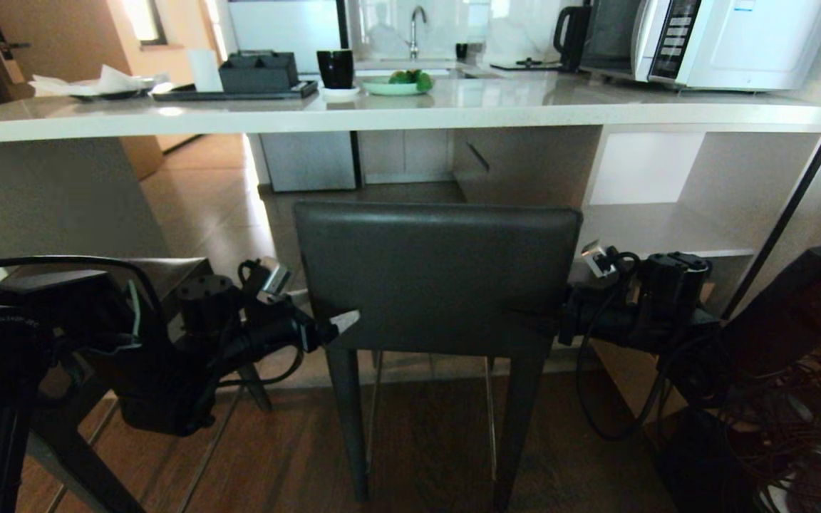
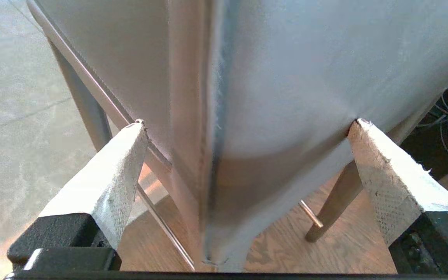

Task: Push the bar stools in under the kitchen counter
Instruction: Push the gray chair back under the dining table

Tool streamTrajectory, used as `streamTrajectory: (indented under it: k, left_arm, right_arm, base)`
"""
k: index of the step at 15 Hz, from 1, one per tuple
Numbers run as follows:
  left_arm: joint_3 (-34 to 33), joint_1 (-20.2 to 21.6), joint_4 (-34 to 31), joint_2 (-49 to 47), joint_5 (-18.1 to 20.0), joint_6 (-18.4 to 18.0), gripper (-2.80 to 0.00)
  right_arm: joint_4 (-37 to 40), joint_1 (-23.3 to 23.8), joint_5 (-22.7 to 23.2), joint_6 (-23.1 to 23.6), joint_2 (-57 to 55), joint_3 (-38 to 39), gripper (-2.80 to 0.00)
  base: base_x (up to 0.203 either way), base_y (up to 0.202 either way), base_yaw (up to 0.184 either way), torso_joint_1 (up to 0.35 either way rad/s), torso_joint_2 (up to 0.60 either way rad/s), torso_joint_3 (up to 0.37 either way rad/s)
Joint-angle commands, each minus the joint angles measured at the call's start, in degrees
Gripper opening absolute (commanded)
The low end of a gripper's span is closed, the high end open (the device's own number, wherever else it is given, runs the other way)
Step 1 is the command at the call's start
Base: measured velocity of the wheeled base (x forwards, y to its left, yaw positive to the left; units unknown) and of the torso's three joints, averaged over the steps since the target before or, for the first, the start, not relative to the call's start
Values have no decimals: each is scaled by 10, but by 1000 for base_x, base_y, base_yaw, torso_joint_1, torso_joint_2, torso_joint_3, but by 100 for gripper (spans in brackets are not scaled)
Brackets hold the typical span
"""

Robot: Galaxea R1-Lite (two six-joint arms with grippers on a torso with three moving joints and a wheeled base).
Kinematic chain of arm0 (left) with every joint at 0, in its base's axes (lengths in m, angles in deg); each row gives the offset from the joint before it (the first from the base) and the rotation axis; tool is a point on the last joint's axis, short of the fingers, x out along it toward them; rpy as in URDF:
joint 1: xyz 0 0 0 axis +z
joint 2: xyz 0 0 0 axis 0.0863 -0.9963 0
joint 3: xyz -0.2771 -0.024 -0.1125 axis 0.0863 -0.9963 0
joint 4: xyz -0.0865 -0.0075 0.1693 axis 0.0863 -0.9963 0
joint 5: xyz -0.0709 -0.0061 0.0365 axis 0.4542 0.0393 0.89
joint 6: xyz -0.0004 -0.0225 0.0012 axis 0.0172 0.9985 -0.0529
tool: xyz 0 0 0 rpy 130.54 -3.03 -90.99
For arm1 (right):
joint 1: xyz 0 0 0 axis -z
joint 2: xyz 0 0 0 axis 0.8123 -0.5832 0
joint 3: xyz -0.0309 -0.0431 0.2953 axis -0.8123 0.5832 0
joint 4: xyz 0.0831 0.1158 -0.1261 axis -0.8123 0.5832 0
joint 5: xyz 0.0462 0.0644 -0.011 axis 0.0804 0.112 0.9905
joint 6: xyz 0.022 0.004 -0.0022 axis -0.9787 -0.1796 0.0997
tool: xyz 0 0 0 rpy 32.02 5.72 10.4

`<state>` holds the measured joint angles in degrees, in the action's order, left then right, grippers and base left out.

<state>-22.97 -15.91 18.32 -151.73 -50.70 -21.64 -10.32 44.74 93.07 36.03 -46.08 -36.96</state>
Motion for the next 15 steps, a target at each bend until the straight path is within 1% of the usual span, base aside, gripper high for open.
streamTrajectory:
  k: [1, 7, 12, 15]
  left_arm:
    - [-10, -1, 5, 9, 4, -5, 0]
    - [-18, -4, 6, 16, 4, -9, 0]
    - [21, -3, 5, 14, 7, -7, 0]
    - [33, -3, 3, 10, 11, -7, 0]
  right_arm:
    - [-4, 0, 2, 0, 1, 0, 0]
    - [-4, 0, 2, 0, 0, -1, 0]
    - [-4, 0, 2, 0, 0, -2, 0]
    - [-4, 0, 2, 1, 0, -5, 0]
  base:
    - [0, 0, 0, 0, 0, 0]
    - [0, 0, 0, 0, 0, 0]
    - [0, 0, 0, 0, 0, 0]
    - [171, 0, 2, -3, 4, 3]
